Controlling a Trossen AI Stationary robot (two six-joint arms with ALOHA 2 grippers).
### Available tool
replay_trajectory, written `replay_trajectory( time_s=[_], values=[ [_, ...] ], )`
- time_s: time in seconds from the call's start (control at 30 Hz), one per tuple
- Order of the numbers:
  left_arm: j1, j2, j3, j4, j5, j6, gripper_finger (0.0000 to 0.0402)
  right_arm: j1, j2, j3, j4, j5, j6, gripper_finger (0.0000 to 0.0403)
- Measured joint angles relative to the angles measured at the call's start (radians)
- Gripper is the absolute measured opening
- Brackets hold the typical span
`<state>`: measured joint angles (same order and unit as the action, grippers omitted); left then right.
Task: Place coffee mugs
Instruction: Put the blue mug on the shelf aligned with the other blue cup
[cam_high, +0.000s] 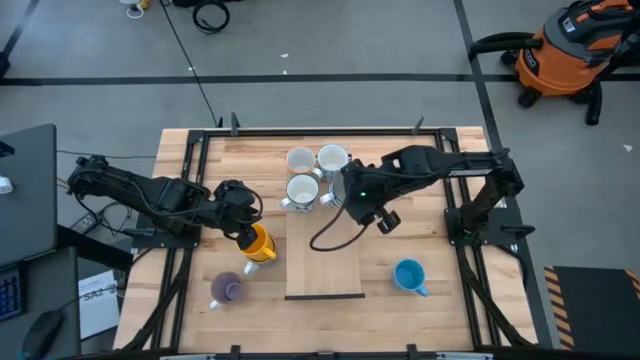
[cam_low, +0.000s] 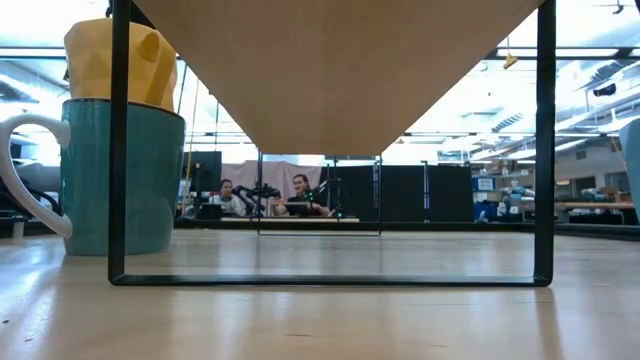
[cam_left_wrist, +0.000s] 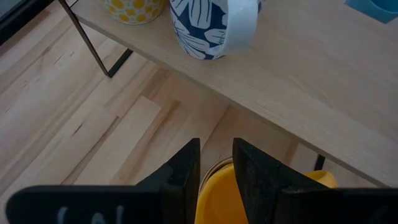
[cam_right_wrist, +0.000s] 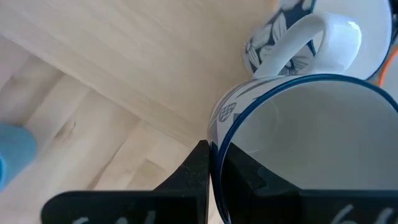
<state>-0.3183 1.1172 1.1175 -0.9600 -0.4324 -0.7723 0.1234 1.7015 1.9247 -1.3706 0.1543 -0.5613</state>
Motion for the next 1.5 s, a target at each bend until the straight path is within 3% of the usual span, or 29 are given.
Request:
replay_trajectory(
  time_s=[0.27,1.5],
  values=[
    [0.0,0.0,0.0,0.001,0.0,0.0,0.01,-0.054,0.025,0.001,0.007,-0.057,0.008,0.0032],
    [0.0,0.0,0.0,0.006,0.0,0.001,0.01,-0.093,0.08,0.0,-0.013,-0.086,-0.034,0.004]
  ],
)
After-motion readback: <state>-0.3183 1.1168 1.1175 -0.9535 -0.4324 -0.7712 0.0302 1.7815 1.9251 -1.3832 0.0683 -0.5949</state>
